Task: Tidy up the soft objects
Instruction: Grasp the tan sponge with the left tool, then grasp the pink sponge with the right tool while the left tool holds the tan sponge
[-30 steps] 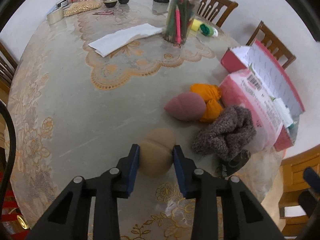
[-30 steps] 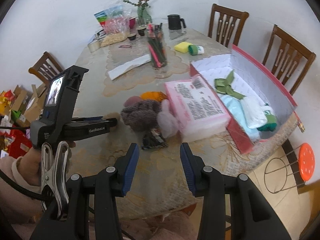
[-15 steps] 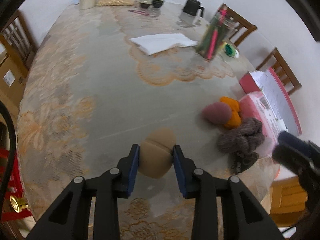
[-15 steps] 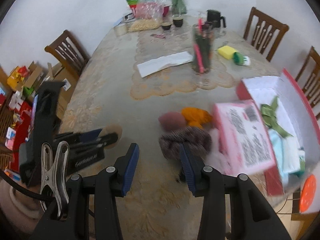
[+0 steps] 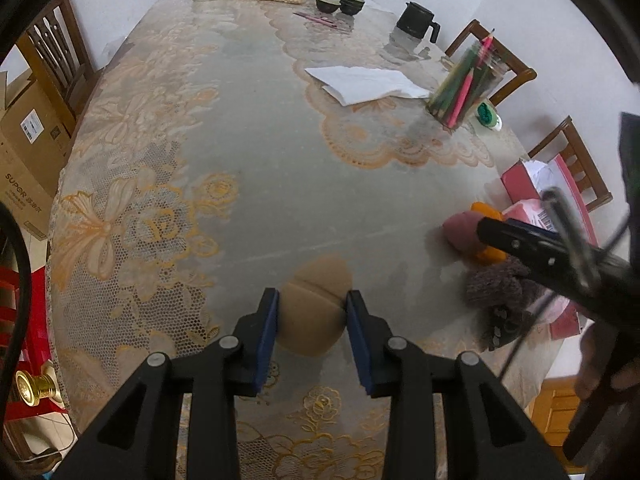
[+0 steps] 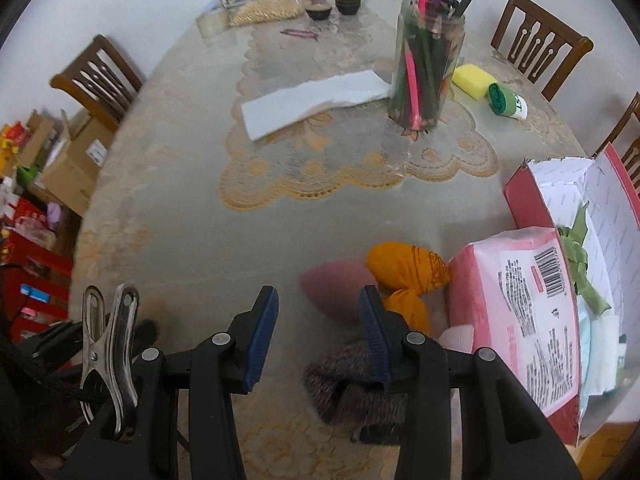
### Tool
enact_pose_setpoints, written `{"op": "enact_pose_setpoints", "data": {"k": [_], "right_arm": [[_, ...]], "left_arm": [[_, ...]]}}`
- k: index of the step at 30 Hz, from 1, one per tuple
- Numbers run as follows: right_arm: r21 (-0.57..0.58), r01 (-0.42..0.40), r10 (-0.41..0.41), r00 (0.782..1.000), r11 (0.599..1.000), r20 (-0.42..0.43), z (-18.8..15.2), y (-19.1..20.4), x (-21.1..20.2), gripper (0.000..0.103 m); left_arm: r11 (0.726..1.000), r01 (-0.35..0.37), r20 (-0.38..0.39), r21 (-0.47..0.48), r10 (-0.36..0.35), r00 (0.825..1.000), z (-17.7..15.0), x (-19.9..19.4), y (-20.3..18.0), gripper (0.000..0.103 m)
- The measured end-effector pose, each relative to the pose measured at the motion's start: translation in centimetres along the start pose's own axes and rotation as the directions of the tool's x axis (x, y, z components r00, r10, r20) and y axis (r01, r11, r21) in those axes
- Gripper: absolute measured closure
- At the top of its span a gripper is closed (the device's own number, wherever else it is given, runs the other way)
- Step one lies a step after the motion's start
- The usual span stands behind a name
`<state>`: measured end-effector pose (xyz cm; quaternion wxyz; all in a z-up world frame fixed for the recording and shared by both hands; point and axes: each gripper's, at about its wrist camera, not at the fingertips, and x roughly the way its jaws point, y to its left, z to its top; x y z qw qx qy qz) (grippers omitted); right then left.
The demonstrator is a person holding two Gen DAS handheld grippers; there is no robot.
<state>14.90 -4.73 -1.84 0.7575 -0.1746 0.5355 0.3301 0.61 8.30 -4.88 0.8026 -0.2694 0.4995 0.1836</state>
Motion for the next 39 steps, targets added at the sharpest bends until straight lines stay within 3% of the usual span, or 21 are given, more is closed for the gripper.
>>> {"op": "enact_pose_setpoints", "data": {"k": [10,22,29,34,39], "right_arm": [[-0.016,0.076,-0.076,0.997,0.997,-0.027,0.3,-0.7,2.3,0.059],[-0.101,0.136,-0.137,0.991,0.986,0.002,0.0,0.6,2.6,0.059],[-0.071,0.156,-0.154,0.987,0.985,0.032,-0.5,0.8,2.6,0.065],[-0.021,0.096,-0.095,0.995,0.995,0.034,-0.7,0.3,1.6,0.066],[-0.012,0.033,-0.032,0.995,0.999,0.093,-1.1,1.0,-0.3,0.066]], "left_arm": [[1.000,0.006,-0.005,-0.005,-0.006,1.000,0.1,0.1,0.1,0.068],[1.000,0.012,-0.002,-0.002,-0.012,1.000,0.0,-0.3,0.1,0.068],[1.000,0.019,0.006,0.003,-0.019,1.000,-0.3,-0.9,-0.1,0.068],[1.000,0.016,0.009,0.019,-0.016,1.000,-0.5,-1.2,-0.4,0.068],[1.000,0.014,0.011,0.028,-0.015,1.000,-0.7,-1.6,-0.7,0.068]]}}
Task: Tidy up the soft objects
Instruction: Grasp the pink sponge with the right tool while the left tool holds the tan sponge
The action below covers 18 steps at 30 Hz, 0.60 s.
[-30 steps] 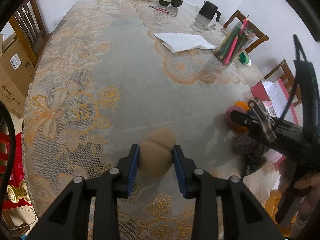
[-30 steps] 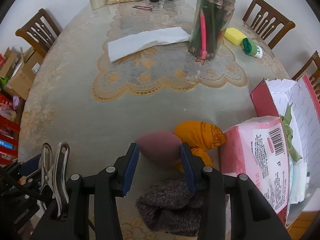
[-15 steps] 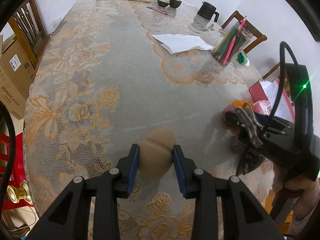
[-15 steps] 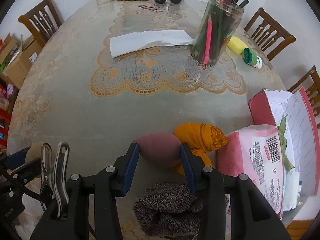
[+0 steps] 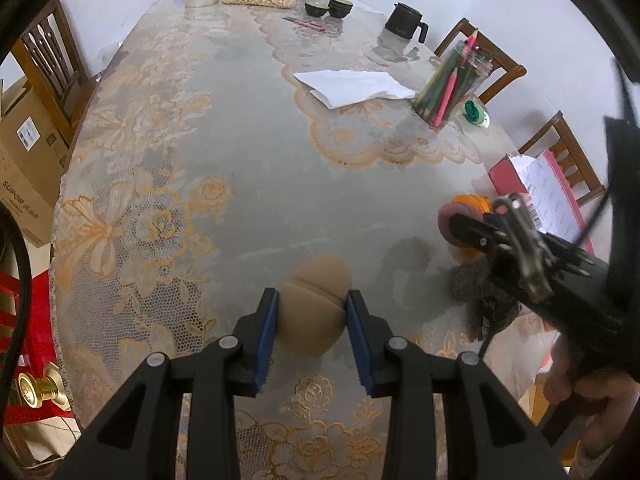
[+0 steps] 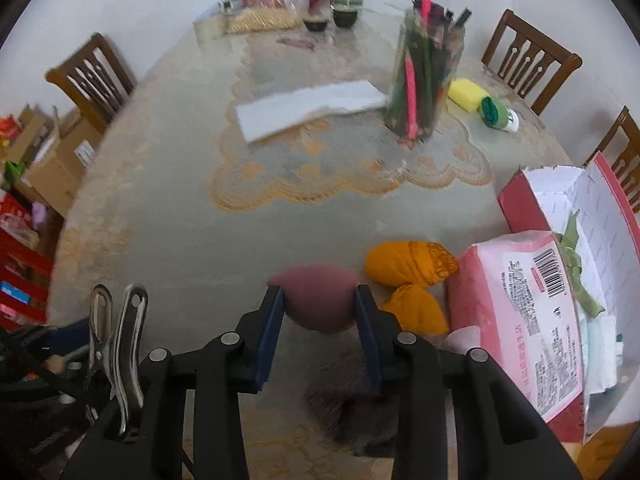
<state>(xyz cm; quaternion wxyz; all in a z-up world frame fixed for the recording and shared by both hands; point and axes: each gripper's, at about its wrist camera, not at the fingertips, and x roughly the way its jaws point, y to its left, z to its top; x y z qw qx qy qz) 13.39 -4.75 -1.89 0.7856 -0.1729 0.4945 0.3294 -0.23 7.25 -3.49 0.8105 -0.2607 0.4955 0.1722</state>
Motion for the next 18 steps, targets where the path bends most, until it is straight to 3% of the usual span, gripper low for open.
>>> {"op": "enact_pose_setpoints", "data": {"k": [7,18], "right_arm": [[-0.009,-0.121,0.122,0.992,0.993,0.040,-0.7,1.8,-2.3,0.066],[-0.019,-0.206,0.207,0.978,0.978,0.016,-3.3,3.1,-3.7,0.066]], "left_arm": [[1.000,-0.014,0.010,0.011,0.013,1.000,0.0,-0.7,0.0,0.068],[0.999,-0.022,0.005,0.041,0.022,1.000,-0.6,-1.6,-0.2,0.068]]}}
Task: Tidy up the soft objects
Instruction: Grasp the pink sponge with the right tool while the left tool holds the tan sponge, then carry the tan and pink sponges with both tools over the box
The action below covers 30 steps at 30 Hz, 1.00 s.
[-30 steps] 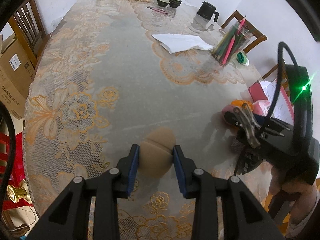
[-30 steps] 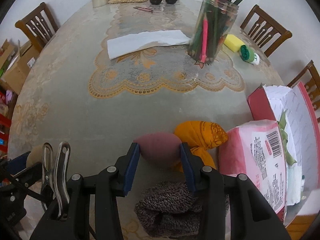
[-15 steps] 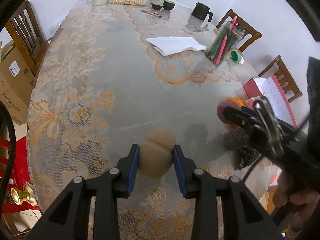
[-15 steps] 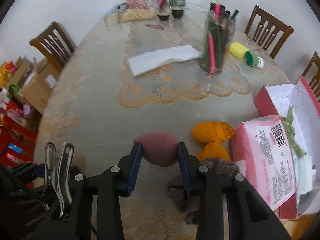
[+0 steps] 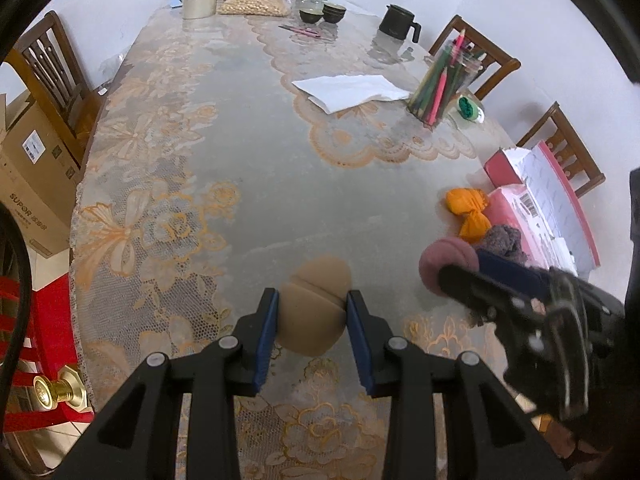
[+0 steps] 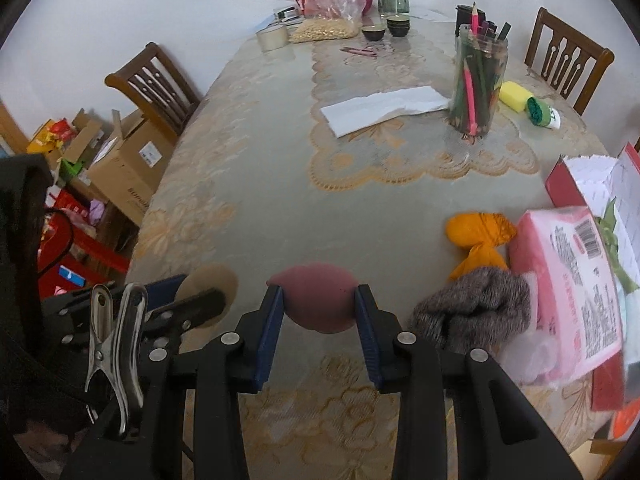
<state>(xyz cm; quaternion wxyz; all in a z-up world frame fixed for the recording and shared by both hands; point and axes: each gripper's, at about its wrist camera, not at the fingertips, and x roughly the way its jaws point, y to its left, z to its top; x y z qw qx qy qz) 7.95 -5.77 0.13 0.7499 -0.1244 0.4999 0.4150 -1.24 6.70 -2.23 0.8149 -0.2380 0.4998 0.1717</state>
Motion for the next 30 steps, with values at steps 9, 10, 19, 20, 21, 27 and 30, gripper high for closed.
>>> {"op": "enact_pose_setpoints", "data": {"k": [9,10,19,20,21,27,30], "right_arm": [[0.049,-0.048,0.049,0.998,0.998,-0.029,-2.7,-0.9,-1.1,0.066],[0.054,-0.048,0.050,0.998,0.997,-0.030,-3.0,-1.0,-1.2,0.066],[0.120,-0.028,0.031,0.999,0.992,-0.028,-5.2,-3.1,-2.7,0.066],[0.128,-0.023,0.026,0.999,0.992,-0.027,-5.4,-3.4,-2.8,0.066],[0.136,-0.017,0.021,0.999,0.991,-0.025,-5.6,-3.6,-3.1,0.066],[0.204,0.016,-0.015,1.000,0.979,-0.008,-6.9,-5.5,-4.6,0.066],[0.242,0.036,-0.037,0.999,0.970,0.000,-7.4,-6.5,-5.4,0.066]], "left_arm": [[0.998,0.000,-0.014,0.058,0.001,1.000,-0.2,-0.1,-1.2,0.068],[0.998,0.001,-0.018,0.069,0.000,1.000,-0.3,-0.1,-1.5,0.068],[0.990,0.026,-0.046,0.141,-0.019,0.999,-0.6,0.2,-3.7,0.067],[0.989,0.032,-0.049,0.146,-0.025,0.998,-0.6,0.1,-4.0,0.067],[0.988,0.038,-0.053,0.152,-0.030,0.998,-0.6,0.2,-4.3,0.067],[0.976,0.061,-0.064,0.209,-0.049,0.997,-0.5,0.2,-6.1,0.067],[0.968,0.083,-0.076,0.235,-0.067,0.995,-0.5,0.2,-7.2,0.067]]}}
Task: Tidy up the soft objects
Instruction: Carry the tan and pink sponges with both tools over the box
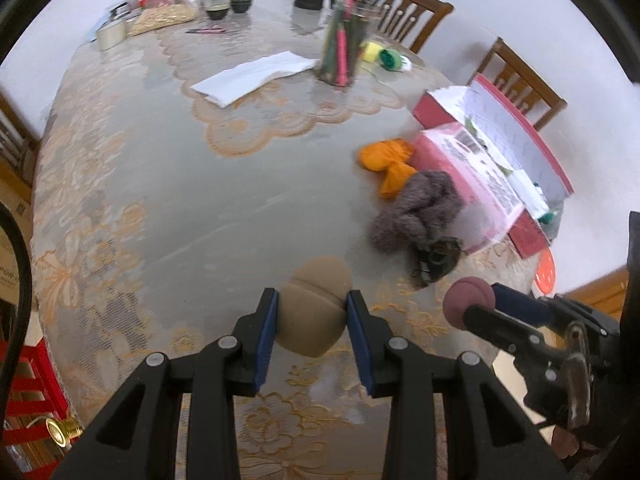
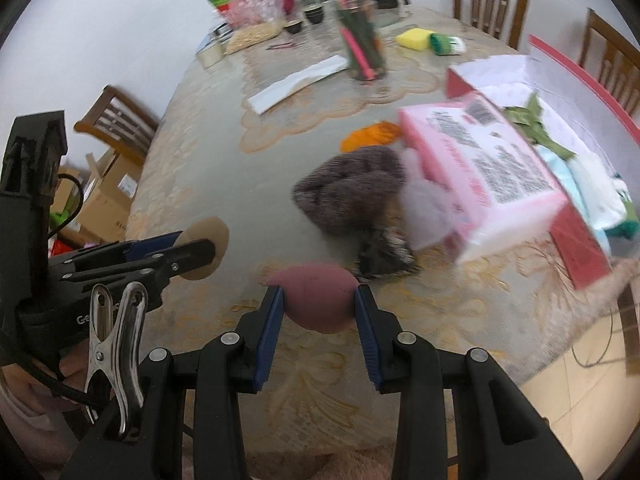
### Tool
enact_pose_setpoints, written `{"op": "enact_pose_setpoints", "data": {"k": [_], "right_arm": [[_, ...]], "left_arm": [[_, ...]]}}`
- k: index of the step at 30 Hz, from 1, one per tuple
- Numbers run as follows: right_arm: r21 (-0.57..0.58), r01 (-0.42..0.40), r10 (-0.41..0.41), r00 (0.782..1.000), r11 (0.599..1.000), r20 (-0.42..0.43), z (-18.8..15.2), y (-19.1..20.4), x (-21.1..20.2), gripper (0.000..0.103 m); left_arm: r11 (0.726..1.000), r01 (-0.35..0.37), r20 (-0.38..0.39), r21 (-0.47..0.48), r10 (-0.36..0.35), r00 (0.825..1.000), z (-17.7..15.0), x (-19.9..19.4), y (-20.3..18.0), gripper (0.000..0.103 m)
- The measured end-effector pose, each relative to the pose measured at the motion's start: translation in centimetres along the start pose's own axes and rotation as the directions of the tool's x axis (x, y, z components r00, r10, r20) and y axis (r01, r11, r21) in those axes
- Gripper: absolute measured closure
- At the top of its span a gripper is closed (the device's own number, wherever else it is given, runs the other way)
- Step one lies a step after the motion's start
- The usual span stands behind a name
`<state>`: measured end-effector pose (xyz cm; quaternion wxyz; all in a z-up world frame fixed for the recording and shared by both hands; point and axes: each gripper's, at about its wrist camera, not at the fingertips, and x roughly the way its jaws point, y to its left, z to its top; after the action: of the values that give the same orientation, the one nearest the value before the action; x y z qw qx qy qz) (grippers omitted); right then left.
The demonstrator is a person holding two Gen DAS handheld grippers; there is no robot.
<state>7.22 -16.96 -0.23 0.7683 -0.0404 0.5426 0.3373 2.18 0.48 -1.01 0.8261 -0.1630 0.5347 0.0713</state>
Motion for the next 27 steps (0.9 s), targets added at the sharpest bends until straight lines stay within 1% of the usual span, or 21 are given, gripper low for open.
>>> {"op": "enact_pose_setpoints", "data": {"k": [10,16,27], "right_arm": [[0.118,0.054,-0.061,0.997,0.992,0.052,-0.6,-4.5,-3.0,0.066],[0.161,0.077,-0.089,0.994,0.984,0.069,-0.6,-7.0,-4.5,0.066],[0.212,0.093,-0.119,0.987,0.973,0.112,0.7,-11.8,-7.2,0.066]], "left_arm": [[0.993,0.077,-0.039,0.095,-0.074,0.997,0.7,0.2,-4.2,0.067],[0.985,0.111,-0.047,0.133,-0.106,0.993,1.4,0.0,-6.9,0.067],[0.972,0.130,-0.033,0.198,-0.126,0.992,3.9,0.0,-12.0,0.066]]}}
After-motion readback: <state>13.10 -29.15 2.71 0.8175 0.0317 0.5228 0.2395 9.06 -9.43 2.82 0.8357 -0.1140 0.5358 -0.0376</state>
